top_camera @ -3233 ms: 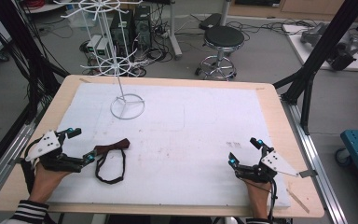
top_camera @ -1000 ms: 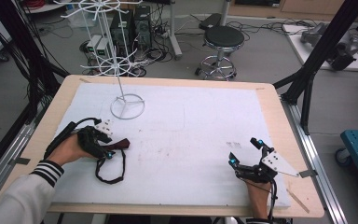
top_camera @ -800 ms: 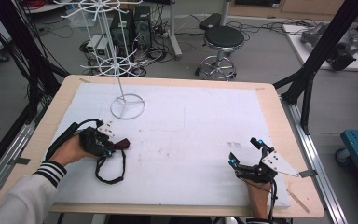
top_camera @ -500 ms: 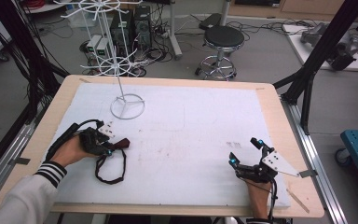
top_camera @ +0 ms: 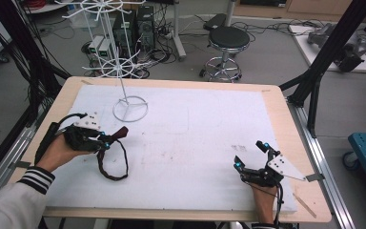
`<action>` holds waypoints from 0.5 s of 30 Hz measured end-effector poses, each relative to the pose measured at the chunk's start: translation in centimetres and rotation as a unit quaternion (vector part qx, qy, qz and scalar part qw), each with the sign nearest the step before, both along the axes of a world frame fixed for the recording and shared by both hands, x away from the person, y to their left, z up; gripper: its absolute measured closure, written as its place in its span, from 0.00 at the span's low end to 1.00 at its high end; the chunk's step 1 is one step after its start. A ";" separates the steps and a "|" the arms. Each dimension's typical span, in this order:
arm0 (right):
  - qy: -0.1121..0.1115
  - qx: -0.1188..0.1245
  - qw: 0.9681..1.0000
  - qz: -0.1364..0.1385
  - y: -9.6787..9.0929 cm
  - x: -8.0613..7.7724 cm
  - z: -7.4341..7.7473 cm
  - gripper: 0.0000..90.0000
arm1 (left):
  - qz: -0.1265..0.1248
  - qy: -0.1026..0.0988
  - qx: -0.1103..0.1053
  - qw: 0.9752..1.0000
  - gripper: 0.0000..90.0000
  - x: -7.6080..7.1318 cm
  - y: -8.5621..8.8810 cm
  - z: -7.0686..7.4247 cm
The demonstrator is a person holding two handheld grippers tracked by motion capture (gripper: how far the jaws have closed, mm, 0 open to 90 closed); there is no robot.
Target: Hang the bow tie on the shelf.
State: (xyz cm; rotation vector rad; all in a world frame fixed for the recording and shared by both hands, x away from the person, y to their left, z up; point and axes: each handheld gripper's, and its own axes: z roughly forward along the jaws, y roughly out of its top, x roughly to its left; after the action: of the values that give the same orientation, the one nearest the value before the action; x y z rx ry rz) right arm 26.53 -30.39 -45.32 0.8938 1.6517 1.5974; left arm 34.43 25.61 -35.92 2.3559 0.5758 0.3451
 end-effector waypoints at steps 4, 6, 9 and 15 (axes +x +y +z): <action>0.001 -0.001 1.000 0.001 0.0 0.0 0.0 0.01 | 0.007 -0.015 -0.025 1.000 0.84 -0.3 0.2 0.9; 0.000 -0.005 1.000 0.001 0.0 0.0 0.0 0.01 | 0.003 -0.021 -0.034 0.999 0.84 -0.4 0.2 1.4; 0.001 -0.001 1.000 0.001 0.0 -0.1 0.0 0.01 | 0.006 -0.036 -0.036 0.999 0.84 -0.4 0.1 2.1; 0.002 -0.001 1.000 0.002 0.0 -0.1 0.0 0.01 | 0.008 -0.053 -0.058 0.997 0.84 -0.5 0.1 3.8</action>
State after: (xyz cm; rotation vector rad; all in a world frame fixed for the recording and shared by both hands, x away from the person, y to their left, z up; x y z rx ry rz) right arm 26.47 -30.36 -45.31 0.8950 1.6583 1.5968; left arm 33.90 25.70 -32.11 2.2078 0.5499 0.4301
